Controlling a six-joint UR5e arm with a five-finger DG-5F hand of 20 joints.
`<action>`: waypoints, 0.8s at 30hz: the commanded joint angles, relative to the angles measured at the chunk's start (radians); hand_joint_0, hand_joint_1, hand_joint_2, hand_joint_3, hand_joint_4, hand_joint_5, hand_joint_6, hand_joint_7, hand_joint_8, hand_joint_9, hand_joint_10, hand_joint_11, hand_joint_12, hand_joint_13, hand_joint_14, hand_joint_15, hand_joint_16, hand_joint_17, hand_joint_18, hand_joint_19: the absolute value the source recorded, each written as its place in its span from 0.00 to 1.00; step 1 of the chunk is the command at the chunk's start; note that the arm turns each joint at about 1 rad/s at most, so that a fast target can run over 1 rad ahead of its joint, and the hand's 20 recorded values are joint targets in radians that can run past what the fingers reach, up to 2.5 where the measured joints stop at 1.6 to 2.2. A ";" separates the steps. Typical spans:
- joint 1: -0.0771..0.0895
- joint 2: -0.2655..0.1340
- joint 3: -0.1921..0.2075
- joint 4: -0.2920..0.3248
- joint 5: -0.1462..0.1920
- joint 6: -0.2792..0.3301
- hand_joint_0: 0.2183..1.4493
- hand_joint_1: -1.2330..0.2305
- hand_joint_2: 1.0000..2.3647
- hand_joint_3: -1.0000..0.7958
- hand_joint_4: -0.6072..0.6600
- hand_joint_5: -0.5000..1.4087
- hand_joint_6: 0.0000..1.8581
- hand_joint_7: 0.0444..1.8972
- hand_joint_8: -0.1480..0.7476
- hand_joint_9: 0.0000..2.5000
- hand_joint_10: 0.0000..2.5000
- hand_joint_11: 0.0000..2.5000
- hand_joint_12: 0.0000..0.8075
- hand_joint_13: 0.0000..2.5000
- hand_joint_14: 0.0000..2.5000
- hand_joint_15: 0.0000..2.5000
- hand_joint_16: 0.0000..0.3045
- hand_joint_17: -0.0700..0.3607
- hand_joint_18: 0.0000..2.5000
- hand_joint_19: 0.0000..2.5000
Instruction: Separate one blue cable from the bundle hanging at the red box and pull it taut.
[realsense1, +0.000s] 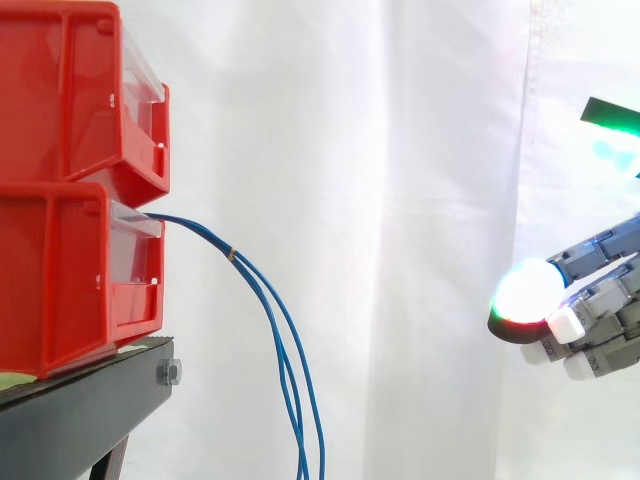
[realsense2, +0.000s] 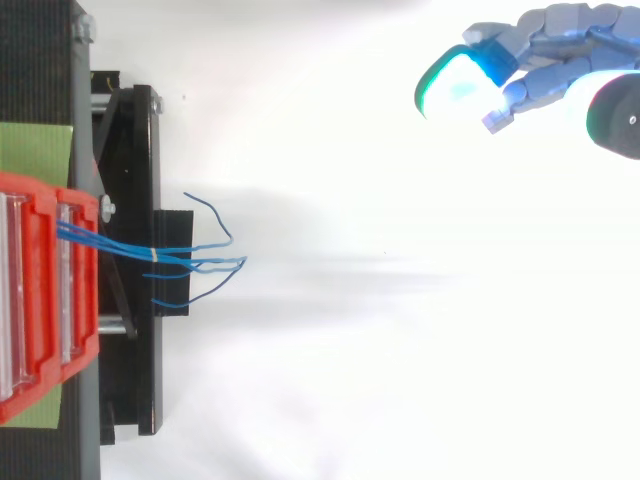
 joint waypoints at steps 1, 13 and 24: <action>0.000 -0.002 0.000 0.012 0.011 -0.001 0.22 0.56 0.00 0.28 0.69 0.14 0.27 0.44 0.50 0.14 0.00 0.11 0.42 0.05 0.00 0.01 0.15 0.39 0.02 0.05; 0.001 -0.002 0.000 0.015 0.022 -0.026 0.22 0.56 0.00 0.28 0.69 0.14 0.27 0.44 0.50 0.14 0.00 0.11 0.42 0.05 0.00 0.01 0.15 0.39 0.02 0.05; 0.003 -0.059 0.003 0.044 0.024 0.000 0.22 0.56 0.00 0.28 0.69 0.14 0.27 0.44 0.50 0.14 0.00 0.11 0.42 0.05 0.00 0.01 0.15 0.39 0.02 0.05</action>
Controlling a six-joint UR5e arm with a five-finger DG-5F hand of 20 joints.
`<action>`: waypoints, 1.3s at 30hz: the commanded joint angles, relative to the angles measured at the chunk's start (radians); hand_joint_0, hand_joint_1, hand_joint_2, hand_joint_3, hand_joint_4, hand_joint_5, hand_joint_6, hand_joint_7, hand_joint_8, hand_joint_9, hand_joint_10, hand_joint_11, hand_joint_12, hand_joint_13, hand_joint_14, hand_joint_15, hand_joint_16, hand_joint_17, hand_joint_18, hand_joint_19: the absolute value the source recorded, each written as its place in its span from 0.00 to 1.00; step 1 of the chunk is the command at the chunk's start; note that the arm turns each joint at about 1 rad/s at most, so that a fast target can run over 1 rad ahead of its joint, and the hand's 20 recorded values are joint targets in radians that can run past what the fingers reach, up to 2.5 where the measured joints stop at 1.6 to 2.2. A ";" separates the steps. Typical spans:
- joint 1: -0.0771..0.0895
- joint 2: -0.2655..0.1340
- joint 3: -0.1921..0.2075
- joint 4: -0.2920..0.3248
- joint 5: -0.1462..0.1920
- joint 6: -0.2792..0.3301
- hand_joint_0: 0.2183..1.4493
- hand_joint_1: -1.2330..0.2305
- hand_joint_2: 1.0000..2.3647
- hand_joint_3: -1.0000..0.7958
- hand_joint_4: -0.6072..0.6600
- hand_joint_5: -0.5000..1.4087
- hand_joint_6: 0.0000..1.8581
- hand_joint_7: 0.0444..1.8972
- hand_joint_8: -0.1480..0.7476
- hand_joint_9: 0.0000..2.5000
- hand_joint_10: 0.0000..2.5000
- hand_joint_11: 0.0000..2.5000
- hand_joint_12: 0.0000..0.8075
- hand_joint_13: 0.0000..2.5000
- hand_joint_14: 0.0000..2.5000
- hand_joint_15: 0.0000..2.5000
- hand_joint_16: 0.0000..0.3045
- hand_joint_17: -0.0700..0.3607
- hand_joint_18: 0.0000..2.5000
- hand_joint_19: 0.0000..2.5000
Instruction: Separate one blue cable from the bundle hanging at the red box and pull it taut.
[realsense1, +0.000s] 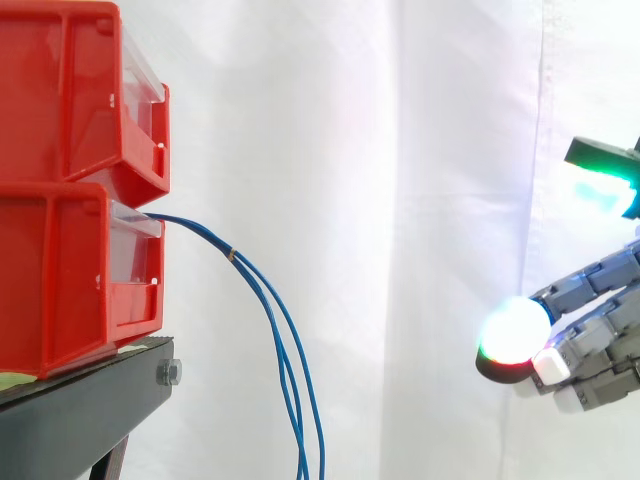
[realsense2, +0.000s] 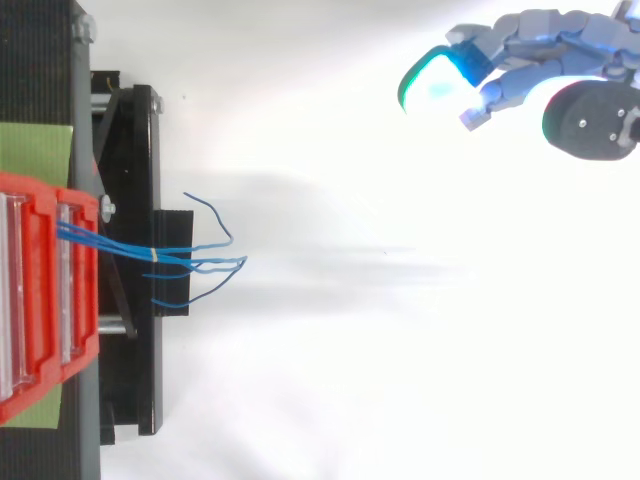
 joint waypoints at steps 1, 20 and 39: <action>0.000 -0.008 0.002 0.029 0.003 0.010 0.23 0.56 0.00 0.28 0.68 0.14 0.27 0.44 0.50 0.14 0.00 0.10 0.42 0.05 0.00 0.01 0.15 0.39 0.02 0.05; 0.001 -0.076 0.019 0.146 0.011 -0.045 0.23 0.54 0.00 0.28 0.69 0.14 0.27 0.44 0.50 0.14 0.00 0.11 0.42 0.06 0.00 0.02 0.14 0.39 0.02 0.05; -0.023 -0.266 0.263 0.140 -0.032 0.004 0.22 0.48 0.00 0.28 0.69 0.14 0.27 0.44 0.49 0.15 0.00 0.11 0.42 0.07 0.00 0.02 0.14 0.39 0.04 0.05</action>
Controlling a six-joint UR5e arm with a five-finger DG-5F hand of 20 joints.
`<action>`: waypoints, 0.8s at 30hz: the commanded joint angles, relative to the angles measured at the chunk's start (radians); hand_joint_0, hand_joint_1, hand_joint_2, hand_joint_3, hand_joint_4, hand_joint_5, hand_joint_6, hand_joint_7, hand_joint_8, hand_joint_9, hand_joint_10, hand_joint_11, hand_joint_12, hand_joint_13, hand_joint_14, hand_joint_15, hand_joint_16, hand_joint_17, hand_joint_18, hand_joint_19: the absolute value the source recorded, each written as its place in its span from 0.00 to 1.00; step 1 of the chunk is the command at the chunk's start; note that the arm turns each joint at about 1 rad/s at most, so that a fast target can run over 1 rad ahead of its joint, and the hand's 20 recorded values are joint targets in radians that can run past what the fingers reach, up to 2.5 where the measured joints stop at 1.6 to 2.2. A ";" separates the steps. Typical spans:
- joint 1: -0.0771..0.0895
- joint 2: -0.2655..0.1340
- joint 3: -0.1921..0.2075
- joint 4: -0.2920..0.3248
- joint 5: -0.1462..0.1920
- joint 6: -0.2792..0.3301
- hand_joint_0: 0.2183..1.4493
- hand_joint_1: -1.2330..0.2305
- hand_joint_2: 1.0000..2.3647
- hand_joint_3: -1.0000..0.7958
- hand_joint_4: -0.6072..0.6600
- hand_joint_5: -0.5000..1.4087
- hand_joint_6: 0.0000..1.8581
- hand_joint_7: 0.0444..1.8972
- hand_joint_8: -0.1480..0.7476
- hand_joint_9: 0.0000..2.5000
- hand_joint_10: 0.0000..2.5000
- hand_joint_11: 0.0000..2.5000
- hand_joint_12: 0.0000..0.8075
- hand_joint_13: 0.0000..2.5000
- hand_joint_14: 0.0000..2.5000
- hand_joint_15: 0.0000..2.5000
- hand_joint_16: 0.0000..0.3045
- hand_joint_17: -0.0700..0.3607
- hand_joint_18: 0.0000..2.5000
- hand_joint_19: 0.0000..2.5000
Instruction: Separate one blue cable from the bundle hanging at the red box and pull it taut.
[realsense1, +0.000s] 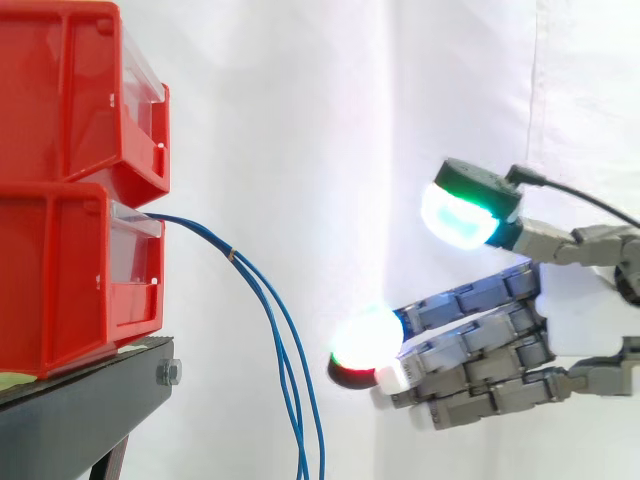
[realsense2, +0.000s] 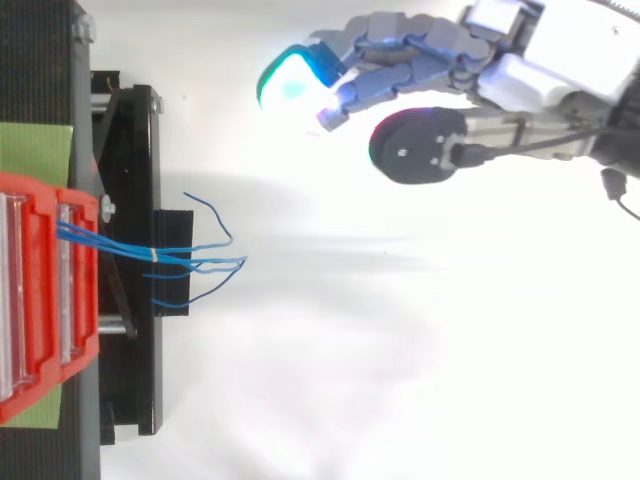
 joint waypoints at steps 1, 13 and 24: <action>-0.005 -0.047 0.053 -0.006 -0.016 0.019 0.22 0.48 0.00 0.28 0.69 0.14 0.27 0.44 0.49 0.15 0.00 0.11 0.42 0.07 0.00 0.02 0.15 0.39 0.04 0.05; 0.011 -0.100 0.082 0.134 -0.085 0.014 0.22 0.48 0.00 0.28 0.70 0.14 0.27 0.44 0.50 0.15 0.00 0.11 0.42 0.08 0.00 0.02 0.14 0.39 0.05 0.05; 0.015 -0.104 0.095 0.140 -0.160 0.034 0.22 0.47 0.00 0.28 0.71 0.15 0.27 0.44 0.50 0.17 0.00 0.11 0.41 0.09 0.00 0.02 0.14 0.39 0.06 0.05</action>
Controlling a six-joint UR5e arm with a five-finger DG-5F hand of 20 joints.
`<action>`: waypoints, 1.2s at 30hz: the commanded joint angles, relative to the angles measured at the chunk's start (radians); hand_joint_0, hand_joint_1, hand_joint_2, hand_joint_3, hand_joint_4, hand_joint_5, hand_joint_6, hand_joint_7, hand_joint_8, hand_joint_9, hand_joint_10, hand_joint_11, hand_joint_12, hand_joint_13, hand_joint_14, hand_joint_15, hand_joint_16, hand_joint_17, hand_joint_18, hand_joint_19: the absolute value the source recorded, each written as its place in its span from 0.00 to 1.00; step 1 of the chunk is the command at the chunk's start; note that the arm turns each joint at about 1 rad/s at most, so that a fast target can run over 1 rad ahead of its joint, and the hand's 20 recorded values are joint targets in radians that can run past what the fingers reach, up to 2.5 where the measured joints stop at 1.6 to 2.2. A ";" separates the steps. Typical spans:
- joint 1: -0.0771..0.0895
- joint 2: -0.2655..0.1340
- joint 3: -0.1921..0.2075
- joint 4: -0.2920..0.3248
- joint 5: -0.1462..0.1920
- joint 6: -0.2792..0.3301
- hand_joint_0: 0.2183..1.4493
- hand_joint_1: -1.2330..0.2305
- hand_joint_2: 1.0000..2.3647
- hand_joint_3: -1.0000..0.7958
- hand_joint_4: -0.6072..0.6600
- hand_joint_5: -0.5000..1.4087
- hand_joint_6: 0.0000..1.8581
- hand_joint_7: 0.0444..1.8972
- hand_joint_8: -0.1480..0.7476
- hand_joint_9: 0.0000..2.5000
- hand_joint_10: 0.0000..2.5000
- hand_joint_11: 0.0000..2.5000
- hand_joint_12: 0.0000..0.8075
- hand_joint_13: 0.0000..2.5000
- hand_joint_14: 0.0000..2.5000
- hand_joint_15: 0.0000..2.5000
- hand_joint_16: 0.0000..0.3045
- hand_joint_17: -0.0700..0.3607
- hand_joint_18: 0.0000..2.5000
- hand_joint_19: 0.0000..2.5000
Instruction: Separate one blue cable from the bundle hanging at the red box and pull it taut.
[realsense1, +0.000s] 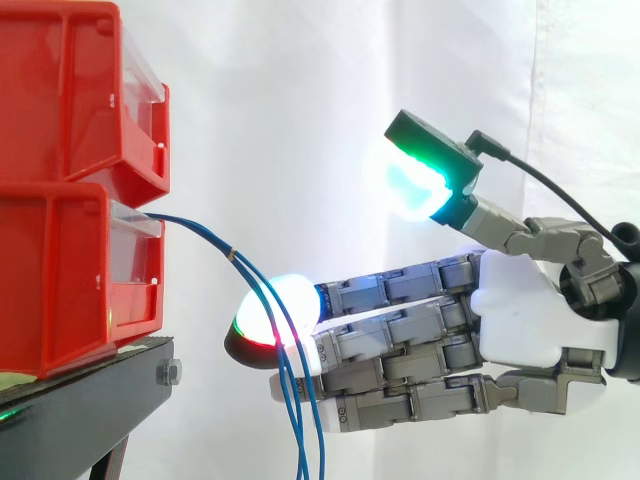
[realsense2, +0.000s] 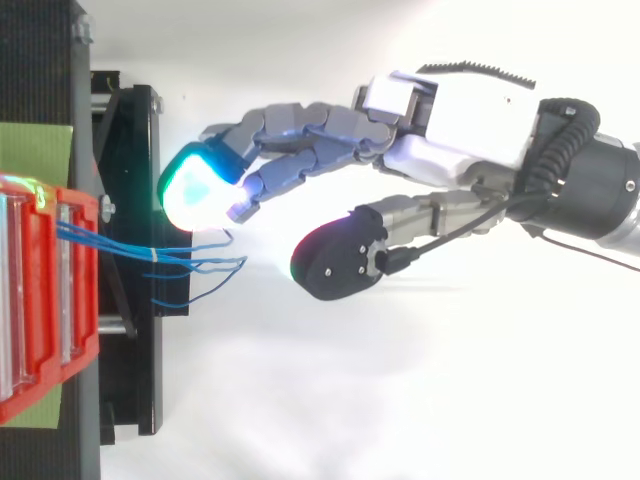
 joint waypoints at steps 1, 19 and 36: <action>0.001 -0.003 0.002 0.003 -0.016 0.001 0.22 0.47 0.00 0.28 0.71 0.15 0.27 0.44 0.50 0.17 0.00 0.11 0.41 0.09 0.00 0.02 0.14 0.39 0.06 0.06; -0.023 -0.048 0.032 0.004 -0.160 0.100 0.24 0.47 0.00 0.28 0.74 0.17 0.27 0.46 0.51 0.22 0.00 0.14 0.40 0.13 0.00 0.05 0.13 0.38 0.10 0.07; -0.037 -0.048 0.040 0.033 -0.166 0.084 0.27 0.42 0.00 0.28 0.75 0.18 0.27 0.50 0.50 0.26 0.00 0.17 0.38 0.19 0.00 0.07 0.12 0.35 0.14 0.09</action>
